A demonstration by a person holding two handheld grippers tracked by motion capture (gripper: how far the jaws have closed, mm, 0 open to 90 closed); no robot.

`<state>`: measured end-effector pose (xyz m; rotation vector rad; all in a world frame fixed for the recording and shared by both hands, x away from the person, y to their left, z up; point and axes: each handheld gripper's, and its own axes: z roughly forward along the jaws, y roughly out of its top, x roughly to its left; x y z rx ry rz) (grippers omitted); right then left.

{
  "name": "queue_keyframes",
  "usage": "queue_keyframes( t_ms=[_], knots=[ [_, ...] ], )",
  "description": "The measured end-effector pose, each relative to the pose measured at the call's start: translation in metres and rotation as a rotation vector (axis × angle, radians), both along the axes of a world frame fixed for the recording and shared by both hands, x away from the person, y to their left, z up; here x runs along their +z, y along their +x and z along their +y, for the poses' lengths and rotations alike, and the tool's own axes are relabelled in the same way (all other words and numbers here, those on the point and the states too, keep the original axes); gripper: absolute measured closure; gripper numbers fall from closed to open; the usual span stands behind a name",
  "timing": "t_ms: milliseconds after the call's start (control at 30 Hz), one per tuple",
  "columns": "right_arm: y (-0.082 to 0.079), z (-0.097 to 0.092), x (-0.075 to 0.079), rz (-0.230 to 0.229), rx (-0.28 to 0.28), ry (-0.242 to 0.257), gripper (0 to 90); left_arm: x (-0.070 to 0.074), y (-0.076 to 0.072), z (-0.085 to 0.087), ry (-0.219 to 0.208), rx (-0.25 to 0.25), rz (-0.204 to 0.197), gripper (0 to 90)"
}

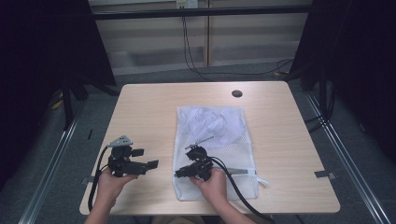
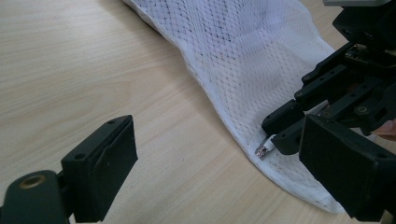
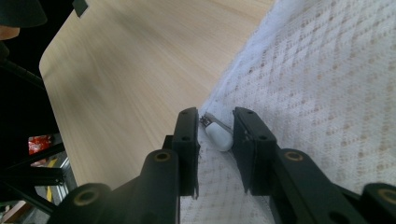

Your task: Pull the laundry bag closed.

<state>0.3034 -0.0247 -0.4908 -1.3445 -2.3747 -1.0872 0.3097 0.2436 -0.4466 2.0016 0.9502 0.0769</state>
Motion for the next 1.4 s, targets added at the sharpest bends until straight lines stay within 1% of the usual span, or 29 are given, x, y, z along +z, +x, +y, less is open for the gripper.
queue_keyframes(
  t_ms=[67, 133, 200, 233, 300, 367, 433, 500, 533, 567, 667, 700, 867, 1033, 1200, 1233, 1267, 1300, 1400],
  knots=[
    [0.0, 0.0, 0.0, -0.008, 0.005, -0.002, 73.0, 0.0, 0.0, 0.0, 0.002, 0.002, 0.001, 11.6],
    [0.0, 0.0, 0.001, -0.002, 0.003, 0.001, 73.2, 0.0, 0.0, -0.001, 0.006, 0.0, 0.002, 11.7],
    [0.0, -0.001, 0.001, -0.006, 0.007, -0.002, 73.8, 0.0, 0.0, -0.001, 0.005, 0.004, 0.0, 11.9],
    [-0.001, -0.001, 0.002, -0.002, -0.001, 0.006, 73.8, 0.0, 0.0, -0.001, 0.004, 0.004, 0.0, 11.9],
    [-0.001, -0.002, 0.004, 0.004, -0.001, 0.007, 73.8, 0.0, 0.0, -0.001, 0.003, -0.001, 0.003, 12.1],
    [-0.001, -0.001, 0.004, 0.005, 0.003, 0.016, 73.8, -0.001, 0.0, -0.001, 0.005, -0.001, 0.004, 12.1],
    [-0.001, -0.001, 0.004, 0.001, 0.008, 0.008, 73.8, 0.0, -0.001, -0.001, 0.003, 0.0, 0.004, 12.3],
    [-0.002, 0.0, 0.005, 0.005, 0.0, 0.014, 74.2, 0.0, -0.001, -0.001, 0.006, 0.0, 0.001, 12.3],
    [-0.002, 0.0, 0.005, -0.003, 0.004, 0.018, 74.9, 0.0, 0.0, -0.001, 0.006, 0.0, 0.002, 12.4],
    [-0.002, 0.0, 0.006, -0.002, 0.001, 0.023, 75.0, 0.0, 0.0, -0.002, 0.005, 0.0, 0.004, 12.5],
    [-0.002, 0.0, 0.007, -0.003, 0.003, 0.021, 75.5, 0.0, 0.0, -0.002, 0.007, 0.0, 0.003, 12.7],
    [-0.001, 0.001, 0.006, -0.009, 0.002, 0.02, 75.5, 0.0, 0.0, -0.002, 0.007, 0.0, 0.003, 12.7],
    [-0.001, 0.004, 0.005, 0.003, 0.0, 0.022, 75.7, -0.001, 0.0, -0.001, 0.003, 0.0, 0.007, 12.8],
    [-0.002, 0.007, 0.003, 0.004, 0.01, 0.019, 79.3, -0.001, 0.0, -0.001, 0.005, -0.001, 0.007, 13.0],
    [0.0, 0.008, 0.0, 0.006, -0.001, -0.002, 79.3, -0.001, 0.0, 0.0, 0.003, 0.001, 0.011, 13.5],
    [0.0, 0.008, -0.001, 0.013, -0.002, -0.005, 79.2, -0.001, 0.0, 0.0, 0.002, -0.003, 0.015, 13.8],
    [0.001, 0.008, -0.002, 0.017, -0.003, 0.004, 79.3, -0.001, 0.0, 0.0, -0.002, -0.01, 0.019, 14.1],
    [0.001, 0.008, -0.003, 0.011, 0.002, -0.002, 79.4, -0.001, 0.0, -0.001, 0.002, -0.007, 0.019, 14.1],
    [0.001, 0.01, -0.003, 0.023, -0.001, -0.004, 80.2, -0.002, 0.0, -0.001, 0.008, -0.014, 0.02, 14.1]
  ],
)
